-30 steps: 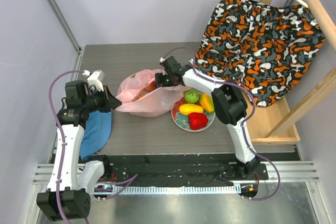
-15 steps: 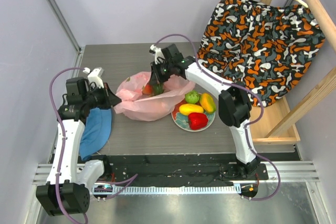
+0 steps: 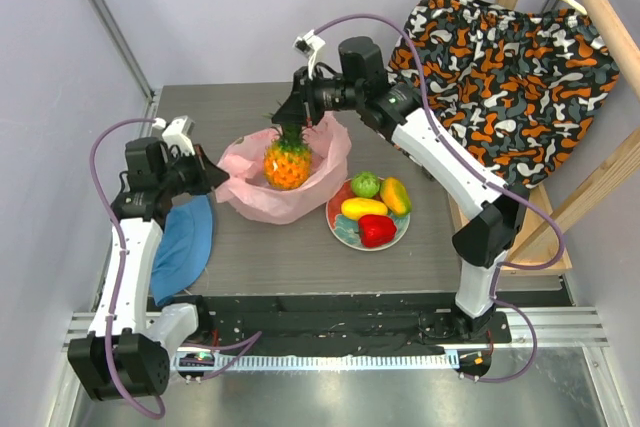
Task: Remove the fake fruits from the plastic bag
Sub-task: Take out the fake fruit from the plastic bag, then place the fake fruit on the plate.
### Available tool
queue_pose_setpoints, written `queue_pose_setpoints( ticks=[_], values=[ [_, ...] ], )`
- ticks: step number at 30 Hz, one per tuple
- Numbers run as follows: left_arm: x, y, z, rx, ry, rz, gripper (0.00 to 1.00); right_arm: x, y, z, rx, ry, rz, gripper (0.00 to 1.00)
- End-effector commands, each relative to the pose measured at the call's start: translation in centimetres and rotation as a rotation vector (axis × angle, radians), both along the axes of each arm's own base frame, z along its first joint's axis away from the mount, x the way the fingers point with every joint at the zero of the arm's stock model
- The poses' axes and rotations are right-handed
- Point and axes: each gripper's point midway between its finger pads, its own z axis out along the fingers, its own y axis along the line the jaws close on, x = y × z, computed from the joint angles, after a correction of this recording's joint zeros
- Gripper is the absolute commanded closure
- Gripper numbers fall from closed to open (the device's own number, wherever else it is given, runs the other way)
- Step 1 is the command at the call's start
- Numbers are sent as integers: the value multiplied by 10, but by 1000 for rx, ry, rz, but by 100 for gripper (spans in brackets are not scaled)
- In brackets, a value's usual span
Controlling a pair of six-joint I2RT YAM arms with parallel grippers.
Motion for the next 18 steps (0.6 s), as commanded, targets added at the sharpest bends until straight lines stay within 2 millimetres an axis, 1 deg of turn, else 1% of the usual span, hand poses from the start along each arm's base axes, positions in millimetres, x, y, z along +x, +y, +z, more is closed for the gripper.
queue_pose_setpoints(
  ticks=[1, 2, 4, 5, 6, 7, 8, 9, 10, 11, 12, 13, 14, 15, 16, 17, 18],
  values=[
    [29, -1, 33, -40, -110, 23, 100, -36, -2, 88, 196, -70, 63, 98],
    [33, 0, 41, -38, -129, 26, 100, -41, -1, 93, 203, -86, 74, 99],
    [41, 5, 41, -8, -129, 41, 100, -55, -3, 112, 228, -134, 90, 99],
    [43, 7, 43, 6, -127, 48, 100, -57, -4, 119, 235, -159, 86, 99],
    [46, 10, 40, 17, -115, 57, 100, -64, -8, 136, 258, -194, 90, 99],
    [49, 14, 39, 38, -113, 71, 100, -68, -11, 140, 252, -205, 95, 99],
    [50, 18, 40, 51, -109, 89, 100, -73, -12, 143, 237, -254, 108, 99],
    [51, 22, 40, 62, -106, 110, 100, -81, -16, 152, 234, -283, 124, 99],
    [55, 32, 39, 91, -107, 162, 100, -90, -25, 149, 204, -276, 132, 99],
    [57, 37, 42, 105, -112, 192, 100, -97, -30, 148, 188, -283, 149, 99],
    [59, 43, 44, 115, -119, 219, 100, -101, -35, 138, 149, -315, 164, 99],
    [63, 49, 44, 121, -118, 246, 100, -113, -46, 128, 105, -294, 174, 99],
    [67, 56, 52, 129, -134, 281, 100, -119, -53, 121, 74, -309, 183, 98],
    [70, 60, 54, 130, -135, 297, 100, -119, -57, 97, 14, -306, 190, 99],
    [75, 65, 61, 130, -147, 318, 100, -131, -71, 97, 1, -327, 189, 99],
    [79, 68, 65, 128, -157, 333, 100, -134, -76, 88, -20, -331, 189, 98],
    [81, 73, 68, 130, -162, 350, 100, -132, -78, 63, -70, -324, 186, 99]
  ],
)
